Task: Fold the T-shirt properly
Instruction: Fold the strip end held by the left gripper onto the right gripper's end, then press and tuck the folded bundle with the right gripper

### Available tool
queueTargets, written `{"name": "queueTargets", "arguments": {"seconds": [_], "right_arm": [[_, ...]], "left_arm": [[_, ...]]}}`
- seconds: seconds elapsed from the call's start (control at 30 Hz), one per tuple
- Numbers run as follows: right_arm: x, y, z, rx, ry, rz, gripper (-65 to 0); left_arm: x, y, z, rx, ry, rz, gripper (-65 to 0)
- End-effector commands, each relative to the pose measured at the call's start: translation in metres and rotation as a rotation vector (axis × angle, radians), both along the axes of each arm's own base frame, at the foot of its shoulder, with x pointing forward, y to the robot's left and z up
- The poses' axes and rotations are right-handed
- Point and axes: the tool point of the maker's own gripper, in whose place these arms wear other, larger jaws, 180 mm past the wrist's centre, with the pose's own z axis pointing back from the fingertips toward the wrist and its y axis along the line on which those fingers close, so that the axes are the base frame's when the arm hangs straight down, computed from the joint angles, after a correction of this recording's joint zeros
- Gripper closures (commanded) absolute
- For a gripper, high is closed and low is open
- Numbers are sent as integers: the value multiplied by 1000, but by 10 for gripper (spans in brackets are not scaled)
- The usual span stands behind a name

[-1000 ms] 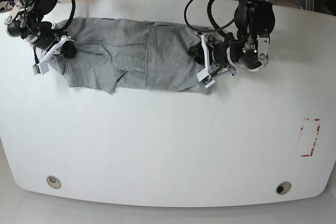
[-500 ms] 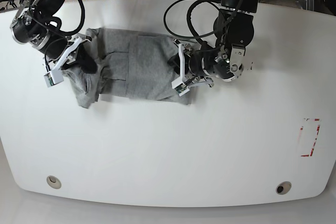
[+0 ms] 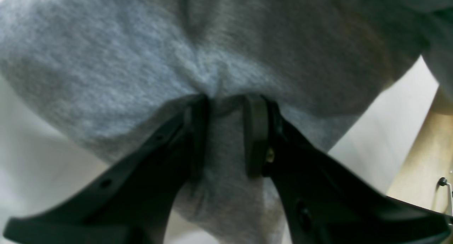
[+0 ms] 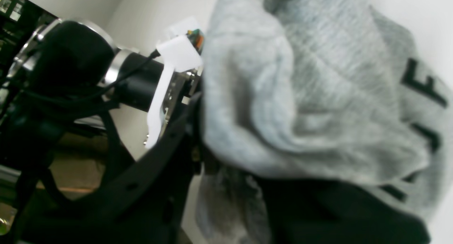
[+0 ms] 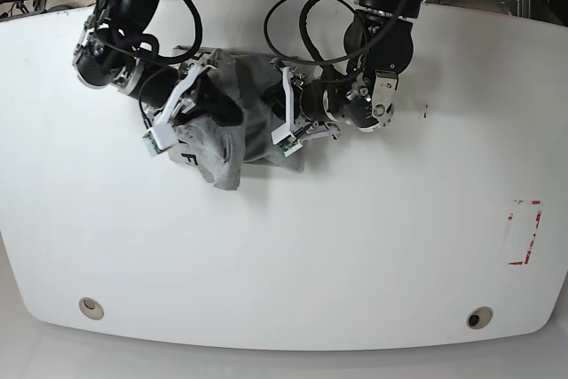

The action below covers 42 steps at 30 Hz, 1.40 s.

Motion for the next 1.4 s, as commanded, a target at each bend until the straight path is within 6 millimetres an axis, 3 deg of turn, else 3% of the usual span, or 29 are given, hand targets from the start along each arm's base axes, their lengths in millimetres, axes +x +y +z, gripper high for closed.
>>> {"name": "queueTargets", "arguments": {"seconds": [0.0, 0.07, 0.13, 0.3, 0.37, 0.47, 0.57, 0.73, 0.9, 1.17, 1.27, 1.37], "right_arm": [[7, 21, 8, 24, -45, 43, 0], [10, 25, 6, 6, -45, 53, -6], [12, 27, -2, -22, -32, 54, -54], [16, 19, -16, -101, -8, 29, -366], [17, 19, -14, -106, -15, 27, -525], [15, 17, -13, -94, -20, 35, -644], [13, 11, -8, -92, -36, 53, -648], [6, 9, 3, -44, -58, 81, -648], [3, 7, 2, -47, -52, 84, -648], [-6, -8, -18, -95, 9, 68, -648], [-3, -15, -28, -157, 23, 49, -648], [-6, -19, -37, -204, 43, 47, -648]], "left_arm": [[-11, 8, -12, 79, 36, -28, -158], [-11, 9, -12, 79, 37, -28, -158], [-9, 8, -9, 75, 26, -26, -158], [2, 8, 9, 62, -41, -18, -185], [8, 9, 21, 56, -85, -10, -262], [18, 16, 40, 44, -147, 23, -351], [25, 32, 53, 35, -187, 91, -388], [39, 49, 84, -41, -262, 168, -386], [46, 99, 119, -114, -349, 271, -385], [39, 194, 130, -107, -377, 430, -385], [37, 216, 136, -91, -393, 454, -385], [22, 235, 129, -62, -364, 471, -385]]}}
